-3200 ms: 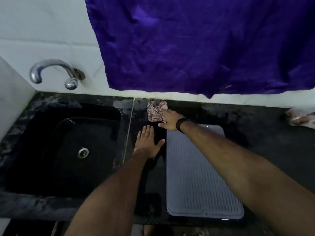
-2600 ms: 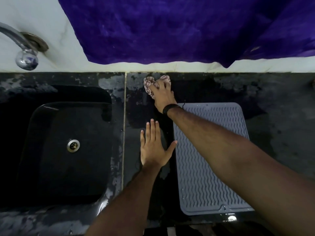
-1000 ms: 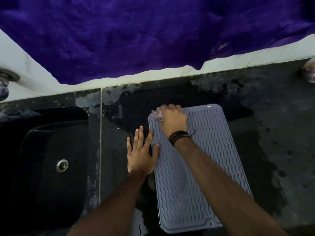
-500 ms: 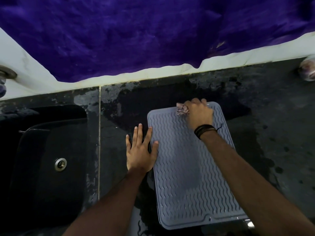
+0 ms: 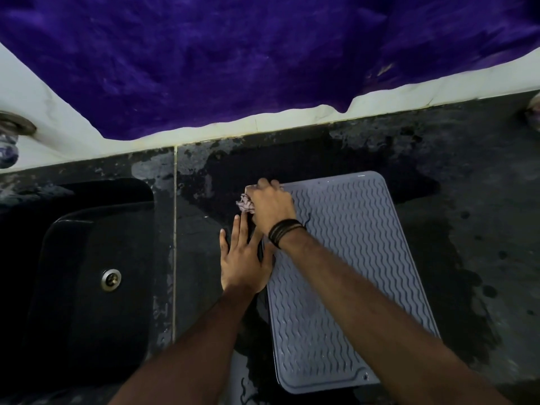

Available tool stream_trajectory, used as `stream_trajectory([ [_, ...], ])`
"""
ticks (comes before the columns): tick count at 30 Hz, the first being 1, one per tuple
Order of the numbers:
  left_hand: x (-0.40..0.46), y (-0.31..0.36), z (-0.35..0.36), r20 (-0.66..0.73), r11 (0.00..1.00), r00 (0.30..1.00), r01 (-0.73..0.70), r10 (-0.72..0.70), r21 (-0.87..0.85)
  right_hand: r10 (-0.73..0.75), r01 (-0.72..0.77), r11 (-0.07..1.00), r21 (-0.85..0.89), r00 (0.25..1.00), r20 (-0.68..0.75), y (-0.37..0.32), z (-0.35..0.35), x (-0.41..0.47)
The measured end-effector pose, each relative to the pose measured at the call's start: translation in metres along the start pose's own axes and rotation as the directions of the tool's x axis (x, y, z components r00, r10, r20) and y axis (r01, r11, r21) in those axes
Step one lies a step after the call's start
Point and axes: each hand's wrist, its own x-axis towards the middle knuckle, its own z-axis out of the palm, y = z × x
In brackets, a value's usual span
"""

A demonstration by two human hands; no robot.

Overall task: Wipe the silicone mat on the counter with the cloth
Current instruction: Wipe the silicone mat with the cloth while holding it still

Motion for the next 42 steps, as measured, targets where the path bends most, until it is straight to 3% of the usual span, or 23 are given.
stream_trajectory([
  [8, -0.002, 0.001, 0.0, -0.012, 0.998, 1.0, 0.011, -0.012, -0.057, 0.178, -0.182, 0.982, -0.046, 0.982, -0.065, 0.099, -0.023, -0.016],
  [12, -0.001, 0.001, 0.001, -0.028, 0.998, 1.0, 0.01, -0.011, -0.057, 0.276, -0.28, 0.959, -0.043, 0.958, -0.082, 0.103, -0.022, -0.015],
  [17, -0.001, 0.001, 0.005, -0.047, 0.999, 0.999, 0.018, -0.021, -0.051, 0.139, -0.138, 0.986, -0.094, 0.99, -0.001, 0.076, -0.002, -0.039],
  [24, 0.0, 0.0, 0.008, -0.064, 0.999, 0.997, 0.03, -0.033, -0.042, 0.078, -0.071, 0.993, -0.097, 0.995, 0.063, 0.079, 0.001, -0.107],
  [30, 0.001, -0.001, 0.01, -0.081, 0.999, 0.997, 0.016, -0.02, -0.044, 0.136, -0.137, 0.991, 0.006, 0.976, -0.171, 0.061, -0.022, -0.052],
  [36, 0.001, -0.002, 0.012, -0.081, 0.999, 0.996, 0.026, -0.028, -0.027, 0.011, -0.007, 0.988, -0.156, 1.0, 0.028, 0.032, 0.004, -0.021],
  [42, 0.0, -0.002, 0.011, -0.089, 0.999, 0.996, 0.029, -0.031, -0.031, -0.004, 0.009, 0.994, -0.108, 0.999, 0.044, 0.038, 0.007, -0.08],
])
